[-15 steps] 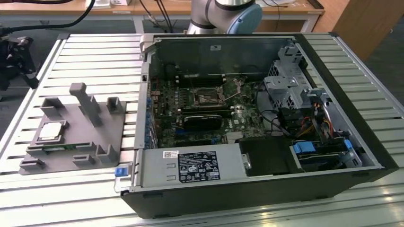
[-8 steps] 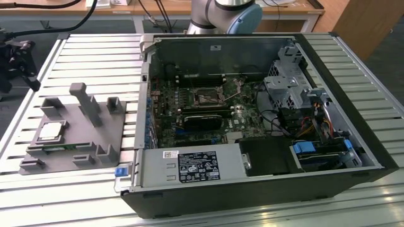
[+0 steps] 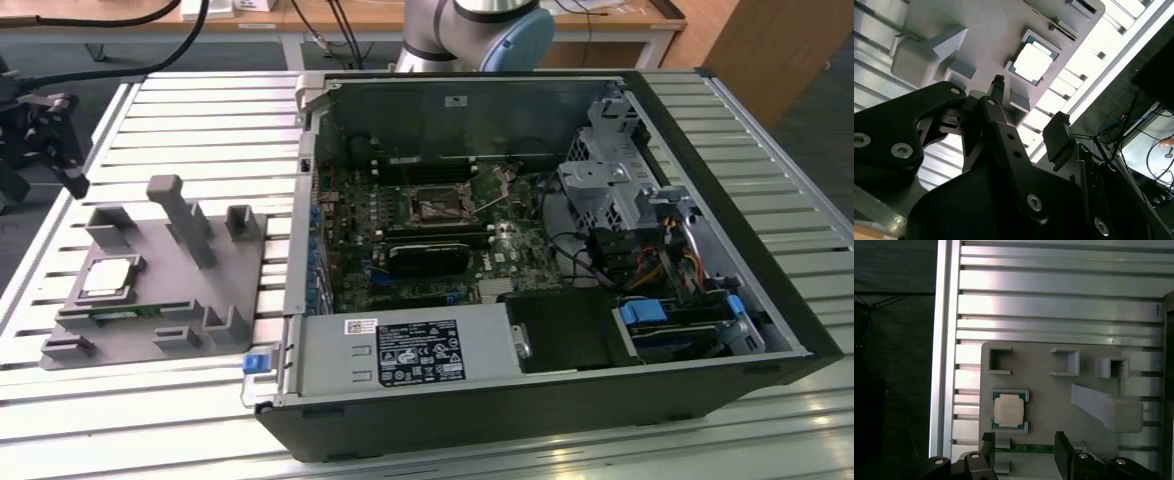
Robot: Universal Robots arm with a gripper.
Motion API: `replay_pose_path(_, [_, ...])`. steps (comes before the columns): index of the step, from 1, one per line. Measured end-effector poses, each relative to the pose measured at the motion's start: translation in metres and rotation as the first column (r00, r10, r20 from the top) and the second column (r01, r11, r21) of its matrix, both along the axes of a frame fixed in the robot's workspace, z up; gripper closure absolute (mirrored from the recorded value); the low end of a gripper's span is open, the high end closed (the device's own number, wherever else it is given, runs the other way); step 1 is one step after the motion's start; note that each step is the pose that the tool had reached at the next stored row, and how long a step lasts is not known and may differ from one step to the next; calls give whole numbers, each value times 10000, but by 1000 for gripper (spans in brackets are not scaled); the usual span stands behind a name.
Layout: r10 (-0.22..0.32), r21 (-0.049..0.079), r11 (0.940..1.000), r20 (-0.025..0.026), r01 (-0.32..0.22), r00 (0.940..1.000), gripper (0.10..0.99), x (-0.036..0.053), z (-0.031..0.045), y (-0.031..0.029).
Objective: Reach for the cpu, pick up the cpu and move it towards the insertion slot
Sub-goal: 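Pick up the cpu and move it towards the insertion slot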
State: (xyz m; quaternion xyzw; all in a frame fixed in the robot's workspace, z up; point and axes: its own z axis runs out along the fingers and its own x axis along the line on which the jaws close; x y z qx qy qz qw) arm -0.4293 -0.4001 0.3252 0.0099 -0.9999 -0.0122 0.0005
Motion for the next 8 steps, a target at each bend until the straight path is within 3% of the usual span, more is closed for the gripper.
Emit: replay_pose_path(8, [0, -2, 10000, 0, 0, 10000, 498, -1, -72, -1])
